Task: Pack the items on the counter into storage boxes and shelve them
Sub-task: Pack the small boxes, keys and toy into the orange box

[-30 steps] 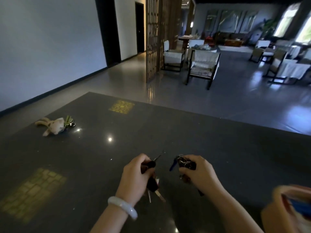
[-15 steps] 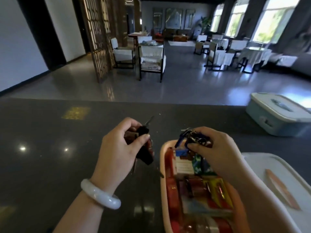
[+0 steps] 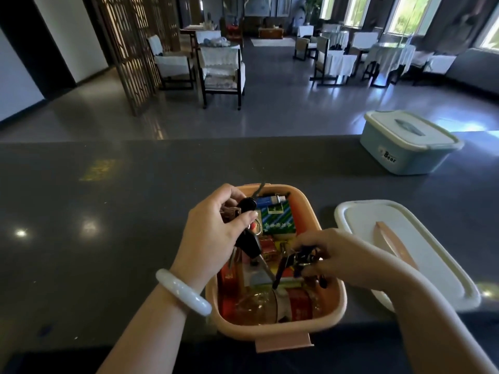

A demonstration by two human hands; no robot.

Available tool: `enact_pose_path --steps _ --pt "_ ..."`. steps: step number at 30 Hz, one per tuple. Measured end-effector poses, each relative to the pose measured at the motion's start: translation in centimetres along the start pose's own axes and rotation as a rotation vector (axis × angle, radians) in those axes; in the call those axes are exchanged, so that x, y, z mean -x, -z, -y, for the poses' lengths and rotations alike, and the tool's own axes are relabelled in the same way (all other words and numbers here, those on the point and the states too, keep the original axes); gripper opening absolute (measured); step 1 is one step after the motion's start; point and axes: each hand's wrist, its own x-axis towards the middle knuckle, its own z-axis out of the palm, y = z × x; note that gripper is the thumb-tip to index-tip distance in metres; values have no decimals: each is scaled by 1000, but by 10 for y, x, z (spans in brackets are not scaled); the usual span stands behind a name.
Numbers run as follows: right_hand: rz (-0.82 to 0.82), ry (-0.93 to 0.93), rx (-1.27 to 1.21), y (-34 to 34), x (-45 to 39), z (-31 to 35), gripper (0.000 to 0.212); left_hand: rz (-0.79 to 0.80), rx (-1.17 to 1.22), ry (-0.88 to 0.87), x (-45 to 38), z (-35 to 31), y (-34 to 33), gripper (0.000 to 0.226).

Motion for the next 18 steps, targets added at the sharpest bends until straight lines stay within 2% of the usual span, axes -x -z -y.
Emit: enact_pose_path --steps 7,14,18 --pt "176 -45 90 -9 5 -8 35 3 -5 54 11 8 -8 15" --pt "40 6 128 1 10 -7 32 19 -13 69 21 12 -8 14" --pt "220 -8 207 -21 -4 -5 22 22 -27 77 23 19 -7 14"
